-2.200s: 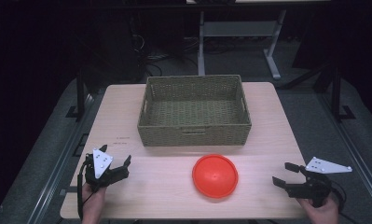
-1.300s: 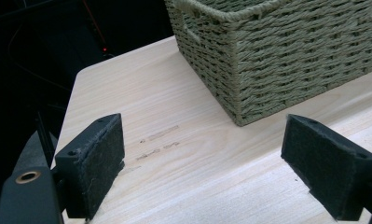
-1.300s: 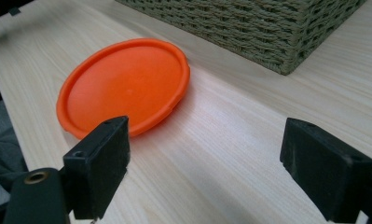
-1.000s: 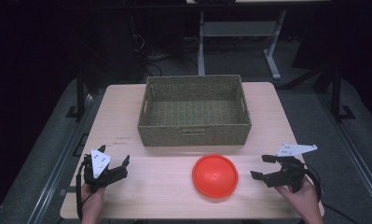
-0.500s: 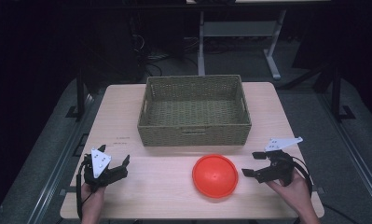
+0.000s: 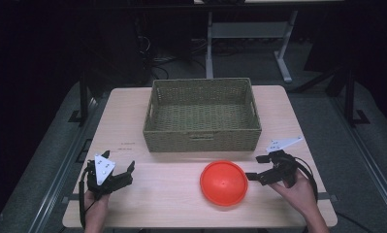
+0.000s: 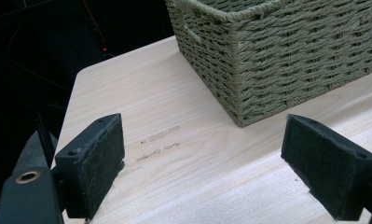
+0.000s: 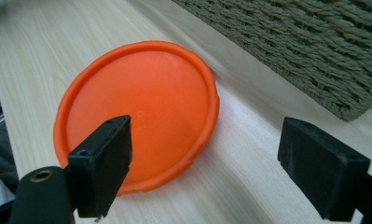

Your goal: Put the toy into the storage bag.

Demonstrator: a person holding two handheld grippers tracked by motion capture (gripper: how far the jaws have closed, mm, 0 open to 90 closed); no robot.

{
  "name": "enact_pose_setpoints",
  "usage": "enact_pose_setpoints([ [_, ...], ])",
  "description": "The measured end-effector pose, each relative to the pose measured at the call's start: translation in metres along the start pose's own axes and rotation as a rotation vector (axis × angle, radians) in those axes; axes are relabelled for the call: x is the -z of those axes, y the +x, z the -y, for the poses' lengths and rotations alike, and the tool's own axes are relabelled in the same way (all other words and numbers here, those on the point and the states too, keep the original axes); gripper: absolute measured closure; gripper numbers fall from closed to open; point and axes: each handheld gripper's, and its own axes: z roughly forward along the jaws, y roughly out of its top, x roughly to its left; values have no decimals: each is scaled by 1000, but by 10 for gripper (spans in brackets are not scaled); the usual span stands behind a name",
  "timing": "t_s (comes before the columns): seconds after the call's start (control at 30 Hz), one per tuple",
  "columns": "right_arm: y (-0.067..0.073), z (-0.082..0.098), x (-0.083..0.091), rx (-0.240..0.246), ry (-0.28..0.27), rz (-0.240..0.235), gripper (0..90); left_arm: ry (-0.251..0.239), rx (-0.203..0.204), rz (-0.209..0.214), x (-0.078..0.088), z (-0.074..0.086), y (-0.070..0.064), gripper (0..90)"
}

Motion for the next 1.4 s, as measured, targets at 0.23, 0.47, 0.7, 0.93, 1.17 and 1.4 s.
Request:
enact_pose_setpoints([
  [0.23, -3, -2, -8, -11, 16, -7, 197, 3, -6, 6, 0, 0, -1, 127],
  [0.47, -3, -3, -18, -20, 41, 11, 219, 2, -9, 8, 0, -1, -1, 127],
  [0.7, -3, -3, -25, -49, 53, -17, 257, -5, -13, 17, -1, -1, -3, 127],
  [0.93, -3, -4, -39, -61, 106, -32, 345, -4, -22, 18, -1, -1, -2, 127],
  [1.17, -2, -3, -43, -56, 118, -14, 363, -3, -14, 15, -1, -1, -2, 127],
  [1.4, 0, 1, -48, -52, 126, -34, 406, -7, -19, 15, 0, -1, -1, 127],
])
